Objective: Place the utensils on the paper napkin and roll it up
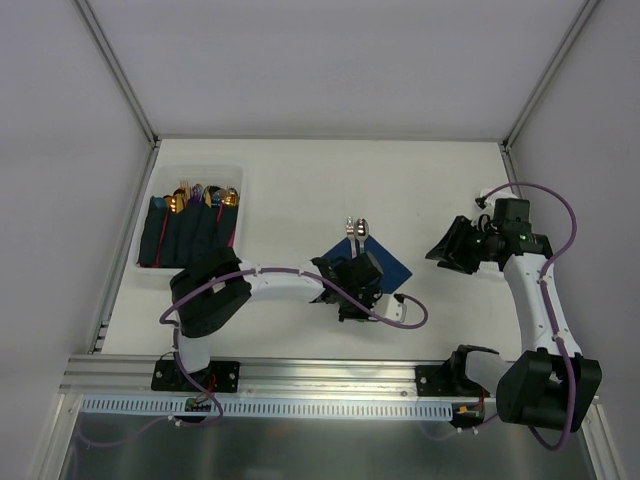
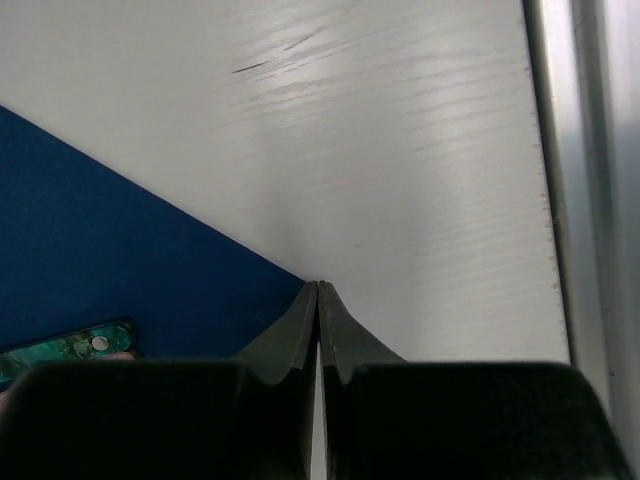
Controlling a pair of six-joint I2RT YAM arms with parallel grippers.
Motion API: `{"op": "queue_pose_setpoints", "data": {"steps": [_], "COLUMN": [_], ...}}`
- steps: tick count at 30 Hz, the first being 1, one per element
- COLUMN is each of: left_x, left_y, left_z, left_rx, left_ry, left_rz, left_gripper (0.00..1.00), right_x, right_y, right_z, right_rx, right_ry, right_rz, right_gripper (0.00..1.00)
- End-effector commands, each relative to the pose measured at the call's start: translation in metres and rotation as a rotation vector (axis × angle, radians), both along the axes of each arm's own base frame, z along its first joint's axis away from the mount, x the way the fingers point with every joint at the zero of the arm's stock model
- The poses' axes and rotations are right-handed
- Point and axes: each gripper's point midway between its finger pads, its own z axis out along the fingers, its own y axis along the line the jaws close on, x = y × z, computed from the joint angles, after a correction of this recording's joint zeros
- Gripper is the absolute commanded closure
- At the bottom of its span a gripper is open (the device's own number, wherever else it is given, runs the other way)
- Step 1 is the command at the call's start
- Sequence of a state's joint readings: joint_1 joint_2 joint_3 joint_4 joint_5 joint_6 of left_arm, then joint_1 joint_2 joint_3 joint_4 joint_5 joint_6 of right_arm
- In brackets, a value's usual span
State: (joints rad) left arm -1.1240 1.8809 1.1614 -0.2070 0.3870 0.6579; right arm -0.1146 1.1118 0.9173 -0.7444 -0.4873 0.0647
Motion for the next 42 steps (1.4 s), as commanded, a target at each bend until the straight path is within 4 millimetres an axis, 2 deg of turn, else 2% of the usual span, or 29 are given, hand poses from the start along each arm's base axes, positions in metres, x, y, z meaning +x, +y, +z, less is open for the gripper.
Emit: {"op": "queue_pose_setpoints", "data": {"steps": [1, 6, 11, 16, 26, 31, 35, 39, 42], "left_x": [-0.029, -0.034, -0.023, -0.008, 0.042, 0.067, 0.081, 0.089, 0.096], "left_y": [0.007, 0.005, -0.003, -0.009, -0.016, -0.014, -0.013, -0.011, -0.009], "left_z": [0.013, 0.027, 0.043, 0.050, 0.062, 0.056, 0.051, 0.042, 0.039], "left_rx": [0.009, -0.006, -0.025, -0.042, -0.093, -0.092, -0.089, -0.075, -0.072], "left_ry": [0.109, 0.150, 0.166, 0.179, 0.172, 0.162, 0.162, 0.173, 0.181], "left_rz": [0.025, 0.065, 0.098, 0.116, 0.170, 0.213, 0.236, 0.257, 0.278], "left_gripper": [1.00, 1.00, 1.00, 1.00, 1.00, 1.00, 1.00, 1.00, 1.00], "right_x": [-0.001, -0.001, -0.002, -0.002, -0.010, -0.020, -0.025, -0.030, -0.033], "right_y": [0.001, 0.002, 0.002, 0.002, 0.004, 0.009, 0.017, 0.028, 0.038], "right_z": [0.003, 0.002, -0.001, -0.004, -0.017, -0.029, -0.036, -0.045, -0.051], "right_rx": [0.012, 0.018, 0.020, 0.019, 0.030, 0.054, 0.098, 0.142, 0.168], "right_ry": [-0.025, -0.019, -0.008, -0.002, 0.038, 0.067, 0.074, 0.087, 0.098], "right_rz": [0.018, 0.022, 0.026, 0.026, 0.022, 0.024, 0.028, 0.026, 0.031], "right_gripper": [0.54, 0.54, 0.54, 0.54, 0.54, 0.54, 0.59, 0.72, 0.77]}}
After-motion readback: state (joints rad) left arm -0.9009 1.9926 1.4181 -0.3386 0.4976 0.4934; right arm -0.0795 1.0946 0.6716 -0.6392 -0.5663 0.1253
